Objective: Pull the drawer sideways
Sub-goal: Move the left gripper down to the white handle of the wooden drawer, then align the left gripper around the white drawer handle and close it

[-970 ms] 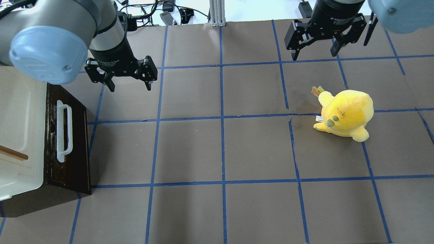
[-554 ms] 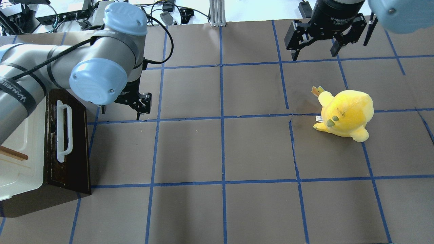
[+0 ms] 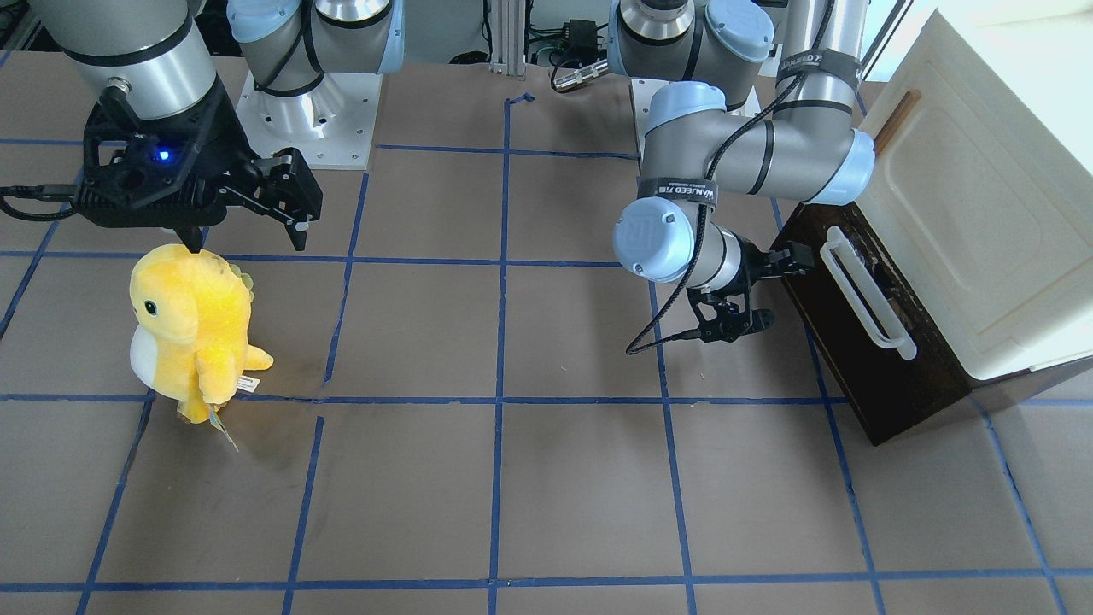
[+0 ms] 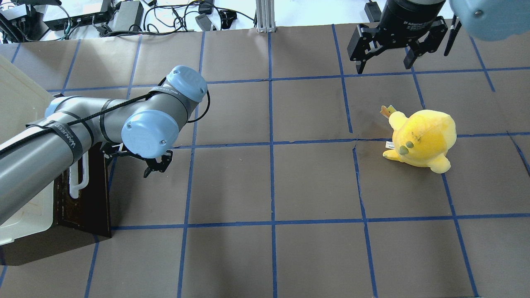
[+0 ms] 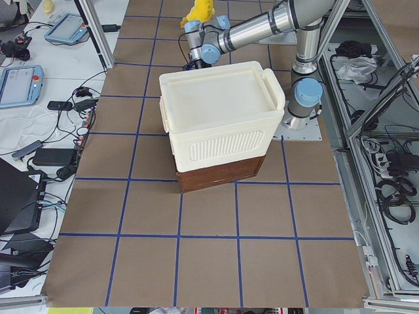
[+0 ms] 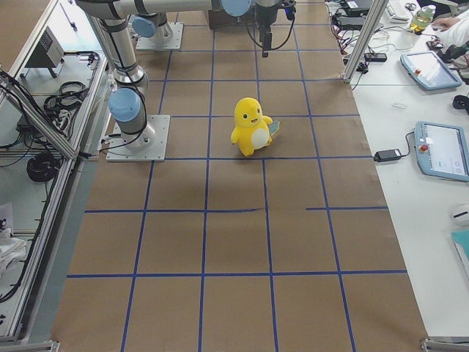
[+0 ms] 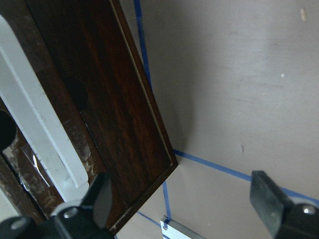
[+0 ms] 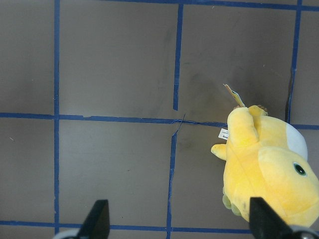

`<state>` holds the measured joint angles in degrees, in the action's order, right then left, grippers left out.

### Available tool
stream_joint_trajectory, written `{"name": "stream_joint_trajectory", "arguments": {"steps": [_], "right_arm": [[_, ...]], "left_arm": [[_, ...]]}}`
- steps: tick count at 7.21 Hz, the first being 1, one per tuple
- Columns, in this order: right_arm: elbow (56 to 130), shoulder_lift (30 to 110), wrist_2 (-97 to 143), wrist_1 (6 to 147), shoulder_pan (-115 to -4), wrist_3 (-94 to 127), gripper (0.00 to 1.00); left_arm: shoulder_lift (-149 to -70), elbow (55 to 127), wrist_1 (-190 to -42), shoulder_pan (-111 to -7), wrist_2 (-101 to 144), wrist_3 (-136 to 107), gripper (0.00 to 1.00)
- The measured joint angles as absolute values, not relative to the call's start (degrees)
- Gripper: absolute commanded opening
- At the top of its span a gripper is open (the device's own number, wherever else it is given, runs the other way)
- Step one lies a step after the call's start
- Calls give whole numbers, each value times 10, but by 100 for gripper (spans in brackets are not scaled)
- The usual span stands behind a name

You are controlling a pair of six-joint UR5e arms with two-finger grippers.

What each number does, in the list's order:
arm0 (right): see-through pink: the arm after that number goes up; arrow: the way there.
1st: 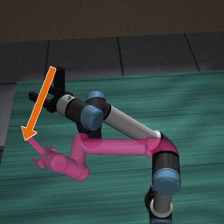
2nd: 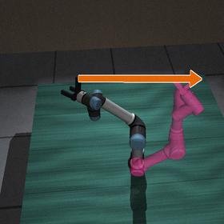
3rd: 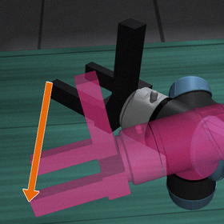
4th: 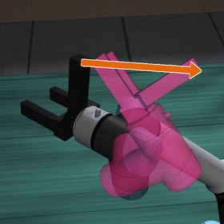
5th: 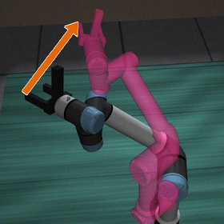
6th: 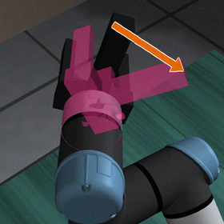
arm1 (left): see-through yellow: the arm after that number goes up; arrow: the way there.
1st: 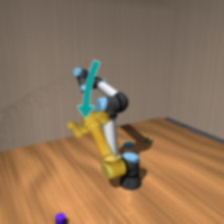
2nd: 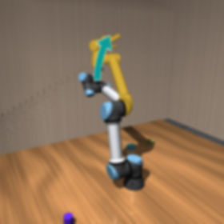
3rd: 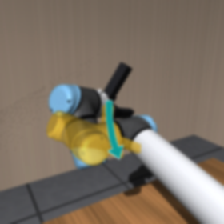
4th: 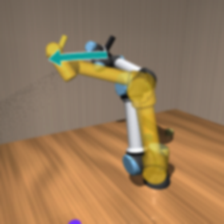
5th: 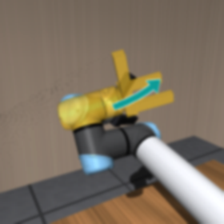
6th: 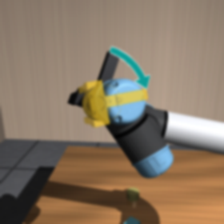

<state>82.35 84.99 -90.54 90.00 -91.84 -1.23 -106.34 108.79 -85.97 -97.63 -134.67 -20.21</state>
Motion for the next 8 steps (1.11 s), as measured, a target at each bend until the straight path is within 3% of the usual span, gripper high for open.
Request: {"name": "stream_joint_trajectory", "arguments": {"steps": [4,8], "right_arm": [[824,850,-905,900,-918,-12,100],[824,850,-905,900,-918,-12,100]], "left_arm": [[-1126,1109,-893,-977,-1585,-274,100],[-1158,1106,-902,-956,-1643,-303,100]]}}
